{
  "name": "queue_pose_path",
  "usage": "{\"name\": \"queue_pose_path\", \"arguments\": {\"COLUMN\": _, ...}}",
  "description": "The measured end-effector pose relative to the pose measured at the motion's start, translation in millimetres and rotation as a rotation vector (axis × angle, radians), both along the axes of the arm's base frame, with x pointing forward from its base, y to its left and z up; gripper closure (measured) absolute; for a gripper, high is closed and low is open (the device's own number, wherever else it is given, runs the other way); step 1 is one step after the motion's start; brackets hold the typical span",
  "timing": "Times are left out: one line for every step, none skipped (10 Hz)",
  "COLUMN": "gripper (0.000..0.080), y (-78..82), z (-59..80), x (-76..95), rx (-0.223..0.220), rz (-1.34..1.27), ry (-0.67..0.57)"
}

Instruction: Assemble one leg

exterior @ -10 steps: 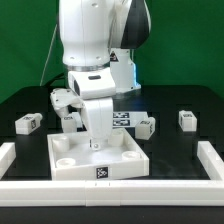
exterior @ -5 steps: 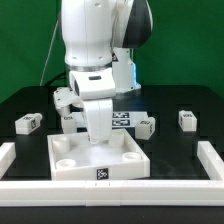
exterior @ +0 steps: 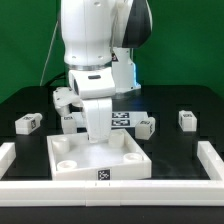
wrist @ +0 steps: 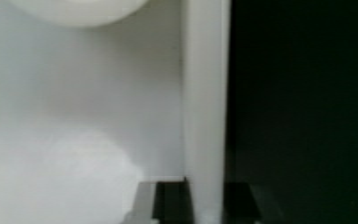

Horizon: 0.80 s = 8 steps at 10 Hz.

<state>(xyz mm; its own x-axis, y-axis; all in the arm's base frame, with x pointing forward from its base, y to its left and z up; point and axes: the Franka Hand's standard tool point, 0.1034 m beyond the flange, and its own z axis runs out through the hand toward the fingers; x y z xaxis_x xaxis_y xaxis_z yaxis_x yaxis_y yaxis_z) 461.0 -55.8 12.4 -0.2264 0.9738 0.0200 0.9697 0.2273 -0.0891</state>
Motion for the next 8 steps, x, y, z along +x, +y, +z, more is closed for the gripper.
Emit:
{"name": "queue_pose_path", "arguments": {"gripper": 0.0738, "y": 0.0, "z": 0.0, "x": 0.0, "rx": 0.0, "rz": 0.0, "ry": 0.0}}
{"name": "queue_pose_path", "arguments": {"gripper": 0.0738, "y": 3.6, "z": -0.2, "x": 0.6, "rx": -0.001, "rz": -0.027, "ry": -0.005}}
{"name": "queue_pose_path", "arguments": {"gripper": 0.0738, "y": 14.9, "z": -0.8, "x": 1.9, "rx": 0.002, "rz": -0.067, "ry": -0.017}}
{"name": "queue_pose_path", "arguments": {"gripper": 0.0738, "y": 25.6, "z": -0.9, "x": 3.8, "rx": 0.005, "rz": -0.095, "ry": -0.021}}
{"name": "queue_pose_path", "arguments": {"gripper": 0.0738, "y": 36.2, "z": -1.1, "x": 6.8, "rx": 0.007, "rz": -0.123, "ry": -0.023}}
{"name": "queue_pose_path", "arguments": {"gripper": 0.0738, "y": 48.9, "z": -1.0, "x": 11.6, "rx": 0.01, "rz": -0.146, "ry": -0.028}}
{"name": "queue_pose_path", "arguments": {"gripper": 0.0738, "y": 63.4, "z": -0.5, "x": 16.9, "rx": 0.013, "rz": -0.176, "ry": -0.033}}
{"name": "queue_pose_path", "arguments": {"gripper": 0.0738, "y": 79.2, "z": 0.4, "x": 22.1, "rx": 0.018, "rz": -0.187, "ry": -0.038}}
